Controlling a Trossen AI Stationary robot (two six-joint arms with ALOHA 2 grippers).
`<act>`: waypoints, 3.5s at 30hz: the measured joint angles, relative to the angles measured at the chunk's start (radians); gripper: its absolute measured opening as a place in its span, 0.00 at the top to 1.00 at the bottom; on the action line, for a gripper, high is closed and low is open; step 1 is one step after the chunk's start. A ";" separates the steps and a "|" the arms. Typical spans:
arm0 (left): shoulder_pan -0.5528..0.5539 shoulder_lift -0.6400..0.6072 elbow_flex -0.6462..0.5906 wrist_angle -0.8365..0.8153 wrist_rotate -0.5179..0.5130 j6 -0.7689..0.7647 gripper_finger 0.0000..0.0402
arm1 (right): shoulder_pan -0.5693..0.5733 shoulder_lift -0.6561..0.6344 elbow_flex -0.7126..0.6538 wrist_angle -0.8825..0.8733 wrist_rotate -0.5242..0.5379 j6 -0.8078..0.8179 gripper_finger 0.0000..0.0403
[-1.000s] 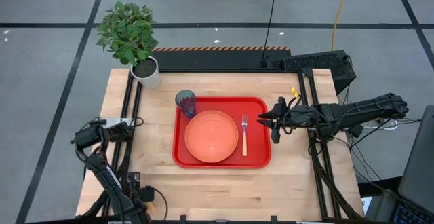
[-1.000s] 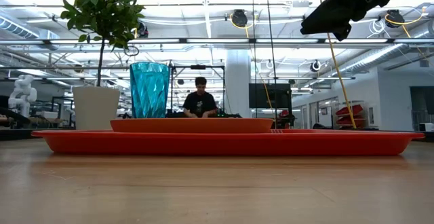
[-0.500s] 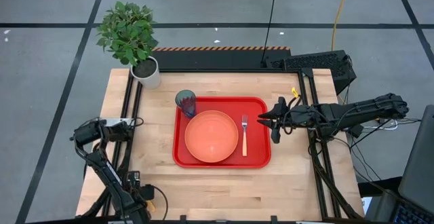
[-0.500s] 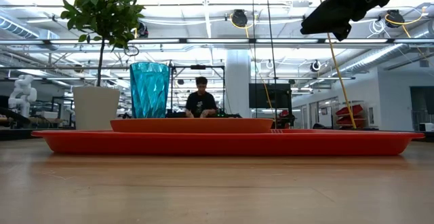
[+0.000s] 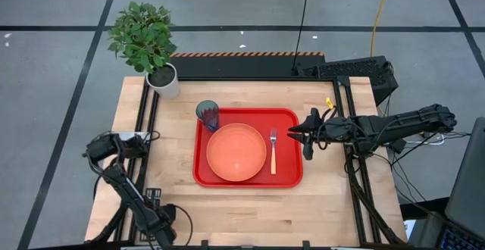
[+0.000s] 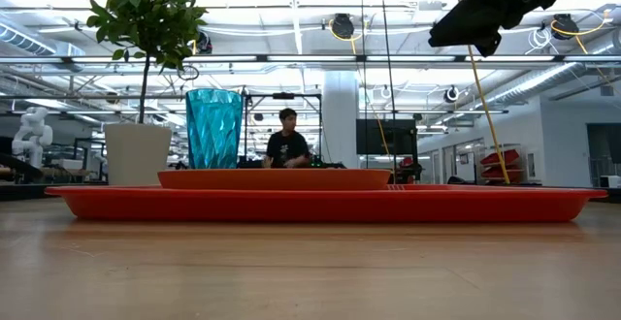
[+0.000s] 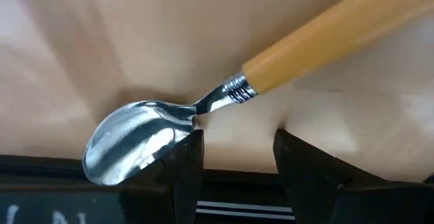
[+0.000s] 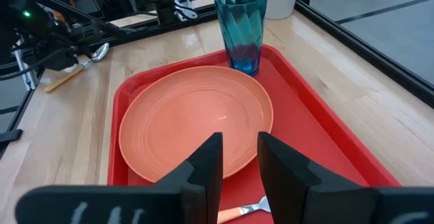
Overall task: Pick and place plate/cup/fork/spoon on tray
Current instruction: Put the orange spoon on the red serving tray to the right of the yellow fork
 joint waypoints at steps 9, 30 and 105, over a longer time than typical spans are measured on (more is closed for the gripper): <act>0.055 0.003 0.005 -0.053 -0.022 0.031 0.55 | 0.000 0.000 0.000 0.003 0.000 -0.011 0.79; 0.203 0.007 0.124 -0.085 -0.300 0.218 0.55 | 0.000 0.000 0.000 0.003 0.000 -0.015 0.79; 0.694 -0.133 0.683 -0.300 -0.526 0.398 0.91 | 0.013 0.024 -0.190 0.549 -0.333 -0.375 0.79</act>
